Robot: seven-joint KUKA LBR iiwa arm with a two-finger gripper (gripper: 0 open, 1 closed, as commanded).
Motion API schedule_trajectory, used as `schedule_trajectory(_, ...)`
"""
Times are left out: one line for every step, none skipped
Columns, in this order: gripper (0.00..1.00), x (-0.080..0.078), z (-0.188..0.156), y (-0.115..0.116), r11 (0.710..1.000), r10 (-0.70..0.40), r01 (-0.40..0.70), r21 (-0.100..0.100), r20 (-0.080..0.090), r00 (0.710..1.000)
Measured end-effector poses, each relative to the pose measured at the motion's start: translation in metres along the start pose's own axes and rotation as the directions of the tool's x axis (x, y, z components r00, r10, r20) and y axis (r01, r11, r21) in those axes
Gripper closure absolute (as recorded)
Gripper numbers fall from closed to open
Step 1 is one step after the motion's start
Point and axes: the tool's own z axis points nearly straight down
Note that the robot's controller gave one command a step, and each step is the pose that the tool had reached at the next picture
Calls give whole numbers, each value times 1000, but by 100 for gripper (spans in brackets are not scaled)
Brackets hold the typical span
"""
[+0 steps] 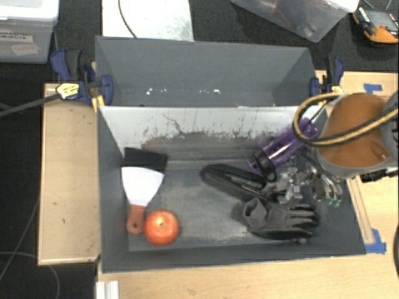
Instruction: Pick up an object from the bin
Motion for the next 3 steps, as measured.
schedule_trajectory(100, 0, 0, 0, 1000, 2, -2, 0, 0, 1000)
schedule_trajectory(100, 20, 29, -21, 999, 38, -38, -3, 13, 999)
schedule_trajectory(100, 13, 43, -31, 974, -228, 228, -3, 32, 973)
